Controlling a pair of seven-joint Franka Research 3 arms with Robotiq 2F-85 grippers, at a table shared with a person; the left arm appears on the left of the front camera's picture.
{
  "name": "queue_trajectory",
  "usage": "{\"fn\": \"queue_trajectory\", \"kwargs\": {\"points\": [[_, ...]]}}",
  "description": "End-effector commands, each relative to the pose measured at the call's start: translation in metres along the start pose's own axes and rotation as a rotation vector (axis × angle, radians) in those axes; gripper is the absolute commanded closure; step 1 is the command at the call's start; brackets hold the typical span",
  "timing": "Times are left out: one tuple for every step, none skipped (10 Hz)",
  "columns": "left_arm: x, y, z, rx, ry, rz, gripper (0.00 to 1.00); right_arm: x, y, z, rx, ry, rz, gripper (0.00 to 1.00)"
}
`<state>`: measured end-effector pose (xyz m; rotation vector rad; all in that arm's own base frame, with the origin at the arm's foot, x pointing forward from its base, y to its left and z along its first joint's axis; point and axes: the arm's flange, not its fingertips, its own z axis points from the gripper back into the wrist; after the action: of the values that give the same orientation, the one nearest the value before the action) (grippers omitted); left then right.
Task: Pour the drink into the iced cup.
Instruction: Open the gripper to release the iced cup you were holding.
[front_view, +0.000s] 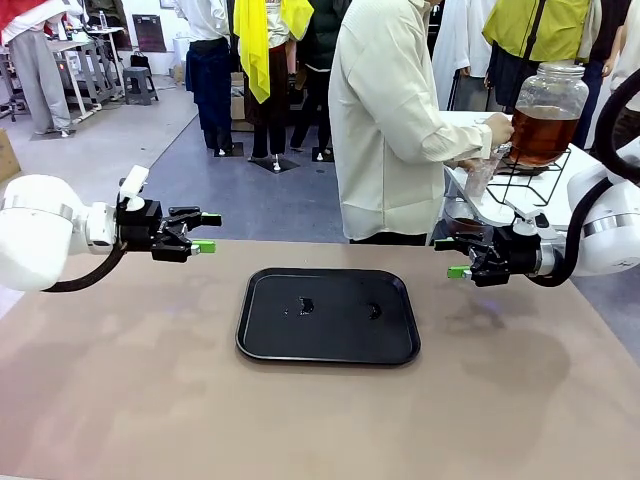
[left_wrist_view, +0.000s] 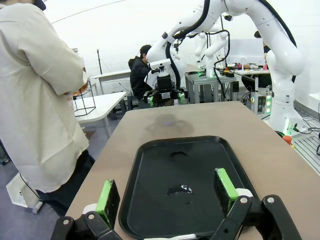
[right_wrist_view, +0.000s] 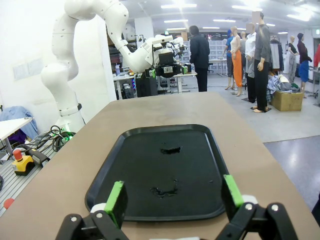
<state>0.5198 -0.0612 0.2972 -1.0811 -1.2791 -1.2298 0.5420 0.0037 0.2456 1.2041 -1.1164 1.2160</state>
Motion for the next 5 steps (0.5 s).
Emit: {"fn": "queue_trajectory", "kwargs": {"points": [[0.0041, 0.0001, -0.0006, 0.006, -0.003, -0.004, 0.00, 0.0026, -0.0003, -0.0015, 0.002, 0.003, -0.005, 0.00], [0.0041, 0.0001, -0.0006, 0.006, -0.003, -0.004, 0.00, 0.0026, -0.0003, -0.0015, 0.002, 0.003, -0.005, 0.00], [0.0041, 0.0001, -0.0006, 0.006, -0.003, -0.004, 0.00, 0.0026, -0.0003, -0.0015, 0.002, 0.003, -0.005, 0.00], [0.0041, 0.0001, -0.0006, 0.006, -0.003, -0.004, 0.00, 0.0026, -0.0003, -0.0015, 0.002, 0.003, -0.005, 0.00], [0.0041, 0.0001, -0.0006, 0.006, -0.003, -0.004, 0.00, 0.0026, -0.0003, -0.0015, 0.002, 0.003, -0.005, 0.00]]}}
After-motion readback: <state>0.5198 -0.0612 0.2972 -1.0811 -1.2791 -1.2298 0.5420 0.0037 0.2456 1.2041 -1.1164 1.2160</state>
